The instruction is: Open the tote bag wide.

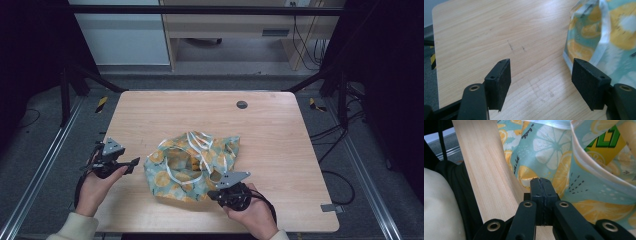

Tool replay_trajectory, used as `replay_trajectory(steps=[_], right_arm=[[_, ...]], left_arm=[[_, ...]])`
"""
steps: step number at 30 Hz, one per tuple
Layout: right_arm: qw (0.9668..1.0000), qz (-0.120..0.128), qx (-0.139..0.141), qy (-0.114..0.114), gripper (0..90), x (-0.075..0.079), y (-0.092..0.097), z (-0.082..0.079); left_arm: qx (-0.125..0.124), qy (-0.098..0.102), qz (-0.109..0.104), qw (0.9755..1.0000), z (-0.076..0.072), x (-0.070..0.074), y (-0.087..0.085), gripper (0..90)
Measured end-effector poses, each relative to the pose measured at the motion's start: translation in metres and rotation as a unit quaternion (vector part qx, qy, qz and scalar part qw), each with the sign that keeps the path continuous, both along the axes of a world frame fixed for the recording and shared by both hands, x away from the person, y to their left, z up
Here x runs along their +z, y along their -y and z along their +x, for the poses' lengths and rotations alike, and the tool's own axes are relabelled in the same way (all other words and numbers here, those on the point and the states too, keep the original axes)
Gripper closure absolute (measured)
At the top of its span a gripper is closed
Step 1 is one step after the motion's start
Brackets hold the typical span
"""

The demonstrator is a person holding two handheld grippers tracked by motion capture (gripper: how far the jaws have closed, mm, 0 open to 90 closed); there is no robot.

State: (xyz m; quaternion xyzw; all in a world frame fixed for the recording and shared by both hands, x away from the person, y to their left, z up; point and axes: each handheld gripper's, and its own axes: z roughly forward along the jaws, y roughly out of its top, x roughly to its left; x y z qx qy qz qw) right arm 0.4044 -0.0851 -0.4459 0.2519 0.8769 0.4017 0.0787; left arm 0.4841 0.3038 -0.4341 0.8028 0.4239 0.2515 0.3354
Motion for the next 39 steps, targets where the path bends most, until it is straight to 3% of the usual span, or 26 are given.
replay_trajectory(steps=[5, 15, 19, 25, 27, 31, 33, 36, 37, 38, 39], right_arm=[[1.0, -0.004, -0.001, -0.003, 89.9, -0.004, 0.0, 0.0], [0.9999, -0.008, -0.007, -0.004, 89.8, -0.011, -0.001, 0.004], [0.9999, -0.007, -0.01, -0.006, 89.7, -0.014, 0.001, 0.005], [0.9999, -0.002, -0.014, -0.005, 89.6, -0.015, 0.003, 0.005], [0.9999, -0.002, -0.015, -0.007, 89.4, -0.015, 0.003, 0.005], [0.9999, -0.001, -0.014, -0.007, 89.2, -0.016, 0.003, 0.005], [0.9998, 0.002, -0.016, -0.007, 89.1, -0.016, 0.003, 0.005], [0.9998, 0.002, -0.016, -0.007, 88.9, -0.016, 0.004, 0.005], [0.9998, 0.003, -0.017, -0.007, 88.9, -0.016, 0.005, 0.005], [0.9997, 0.006, -0.021, -0.008, 88.8, -0.017, 0.005, 0.006], [0.9997, 0.005, -0.022, -0.008, 88.8, -0.017, 0.005, 0.006]], left_arm=[[-0.009, 0.008, -0.004, 0.9999, -0.002, 0.01, 0.004, 32.7], [-0.065, 0.009, -0.009, 0.9978, 0.001, 0.027, 0.041, 31.2], [-0.076, 0.007, 0.003, 0.9971, 0.009, 0.029, 0.057, 28.8], [-0.09, -0.007, 0.013, 0.9958, 0.024, 0.025, 0.076, 24.5], [-0.103, -0.024, 0.021, 0.9942, 0.03, 0.021, 0.082, 20.9], [-0.106, -0.039, 0.028, 0.9932, 0.038, 0.015, 0.09, 18.5], [-0.108, -0.041, 0.03, 0.9929, 0.04, 0.013, 0.092, 22.6], [-0.104, -0.025, 0.026, 0.9939, 0.036, 0.015, 0.093, 46.2], [-0.107, -0.023, 0.024, 0.9937, 0.034, 0.017, 0.093, 46.2], [-0.111, -0.019, 0.023, 0.9934, 0.031, 0.018, 0.092, 64.4], [-0.115, -0.012, 0.02, 0.9931, 0.027, 0.021, 0.089, 68.7]])
